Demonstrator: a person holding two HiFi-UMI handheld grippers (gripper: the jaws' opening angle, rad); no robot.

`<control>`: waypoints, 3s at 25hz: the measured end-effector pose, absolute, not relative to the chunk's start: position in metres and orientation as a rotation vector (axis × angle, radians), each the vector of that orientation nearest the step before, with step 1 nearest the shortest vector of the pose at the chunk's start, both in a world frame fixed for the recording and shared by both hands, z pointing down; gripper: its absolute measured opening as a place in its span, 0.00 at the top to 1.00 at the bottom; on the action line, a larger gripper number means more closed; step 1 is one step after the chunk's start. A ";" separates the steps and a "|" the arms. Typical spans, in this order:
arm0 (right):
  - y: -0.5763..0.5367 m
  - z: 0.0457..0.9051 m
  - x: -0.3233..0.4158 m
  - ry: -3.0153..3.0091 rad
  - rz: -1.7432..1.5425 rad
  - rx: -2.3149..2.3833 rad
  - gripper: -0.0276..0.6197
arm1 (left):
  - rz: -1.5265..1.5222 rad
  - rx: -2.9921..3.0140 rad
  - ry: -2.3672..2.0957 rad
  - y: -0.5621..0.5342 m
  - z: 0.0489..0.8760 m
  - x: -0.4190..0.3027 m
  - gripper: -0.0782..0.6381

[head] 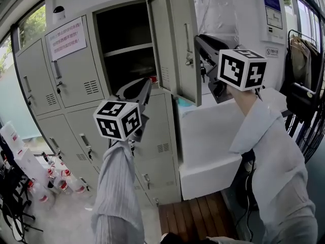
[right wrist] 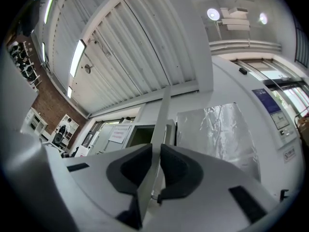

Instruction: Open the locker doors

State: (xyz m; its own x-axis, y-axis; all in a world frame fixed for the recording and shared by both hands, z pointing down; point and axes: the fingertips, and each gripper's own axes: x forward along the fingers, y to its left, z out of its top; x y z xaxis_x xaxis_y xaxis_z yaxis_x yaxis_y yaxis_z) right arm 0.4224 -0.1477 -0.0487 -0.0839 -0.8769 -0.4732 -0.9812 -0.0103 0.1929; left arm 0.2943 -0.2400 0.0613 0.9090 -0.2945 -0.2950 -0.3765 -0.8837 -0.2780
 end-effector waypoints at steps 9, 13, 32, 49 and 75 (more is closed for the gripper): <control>-0.146 -0.048 0.432 2.006 0.847 -2.042 0.89 | 0.325 -2.758 0.473 -0.248 0.074 0.313 0.87; -0.147 -0.048 0.430 2.010 0.887 -2.055 0.90 | 0.333 -2.772 0.461 -0.253 0.075 0.320 0.87; -0.114 -0.023 0.369 1.996 0.971 -1.921 0.90 | 0.283 -2.792 0.627 -0.244 0.120 0.262 0.87; -0.143 0.134 0.251 2.298 0.684 -1.661 0.90 | 0.262 -2.800 0.896 -0.229 0.207 0.129 0.87; -0.279 0.143 0.026 2.535 0.346 -1.393 0.63 | 0.175 -2.685 1.228 -0.288 0.205 -0.111 0.87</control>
State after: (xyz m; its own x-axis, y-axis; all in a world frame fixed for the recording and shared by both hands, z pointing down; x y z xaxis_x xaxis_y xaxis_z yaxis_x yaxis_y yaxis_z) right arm 0.0264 -0.2792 0.1425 -0.5228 -0.7943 -0.3093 -0.8482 0.5209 0.0960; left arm -0.1106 -0.2876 0.2054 0.6511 -0.7368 -0.1823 -0.7584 -0.6413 -0.1167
